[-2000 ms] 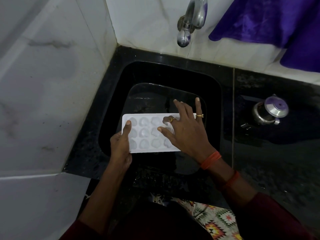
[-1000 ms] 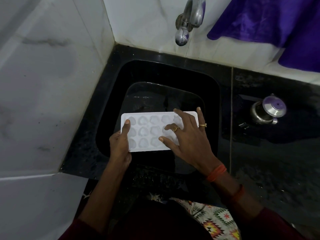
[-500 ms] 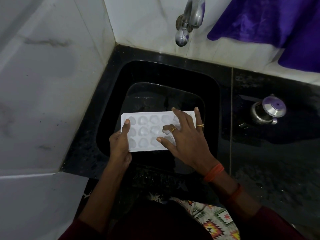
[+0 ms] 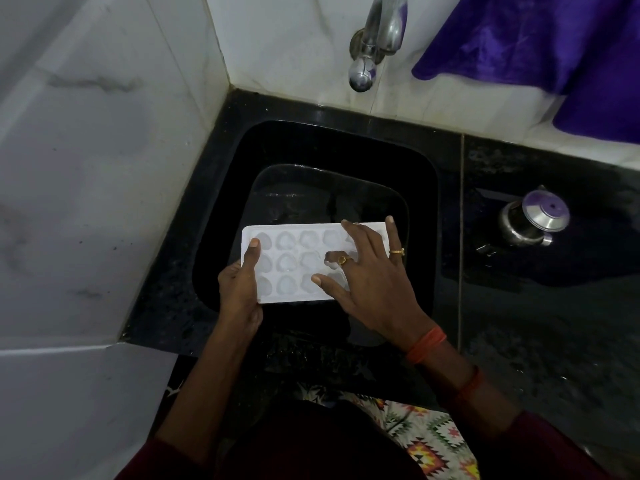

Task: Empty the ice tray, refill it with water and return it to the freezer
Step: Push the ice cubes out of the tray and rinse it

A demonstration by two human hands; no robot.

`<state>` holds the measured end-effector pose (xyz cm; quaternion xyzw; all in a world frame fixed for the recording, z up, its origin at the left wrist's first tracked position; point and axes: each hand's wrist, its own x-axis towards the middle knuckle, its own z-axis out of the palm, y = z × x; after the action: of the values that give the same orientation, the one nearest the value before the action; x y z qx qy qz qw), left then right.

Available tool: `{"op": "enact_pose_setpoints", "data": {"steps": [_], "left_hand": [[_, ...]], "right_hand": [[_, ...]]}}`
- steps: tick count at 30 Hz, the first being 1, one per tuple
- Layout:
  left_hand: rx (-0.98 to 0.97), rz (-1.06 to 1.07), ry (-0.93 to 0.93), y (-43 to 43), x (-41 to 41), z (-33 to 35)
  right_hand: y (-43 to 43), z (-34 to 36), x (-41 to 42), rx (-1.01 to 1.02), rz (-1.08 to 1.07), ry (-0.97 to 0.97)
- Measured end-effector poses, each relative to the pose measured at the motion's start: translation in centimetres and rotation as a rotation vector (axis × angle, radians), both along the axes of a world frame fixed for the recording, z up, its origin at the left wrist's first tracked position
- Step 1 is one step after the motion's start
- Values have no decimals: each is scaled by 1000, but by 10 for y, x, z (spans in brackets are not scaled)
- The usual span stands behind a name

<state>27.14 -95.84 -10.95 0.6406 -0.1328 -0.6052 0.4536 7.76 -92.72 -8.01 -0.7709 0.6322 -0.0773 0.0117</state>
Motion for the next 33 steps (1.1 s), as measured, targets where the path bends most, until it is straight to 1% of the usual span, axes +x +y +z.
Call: {"op": "enact_pose_setpoints", "data": {"steps": [7, 12, 18, 23, 29, 33], "left_hand": [[2, 2, 12, 0, 1, -1], [-9, 2, 8, 0, 2, -1], [1, 7, 8, 0, 4, -4], [7, 1, 6, -2, 6, -6], [11, 11, -1, -2, 7, -5], [8, 1, -6, -3, 7, -4]], "right_hand": [[2, 0, 4, -51, 12, -12], [4, 1, 4, 11, 13, 21], [5, 1, 5, -36, 11, -3], [8, -1, 6, 32, 1, 26], [6, -1, 5, -32, 0, 11], [7, -1, 7, -5, 9, 32]]}}
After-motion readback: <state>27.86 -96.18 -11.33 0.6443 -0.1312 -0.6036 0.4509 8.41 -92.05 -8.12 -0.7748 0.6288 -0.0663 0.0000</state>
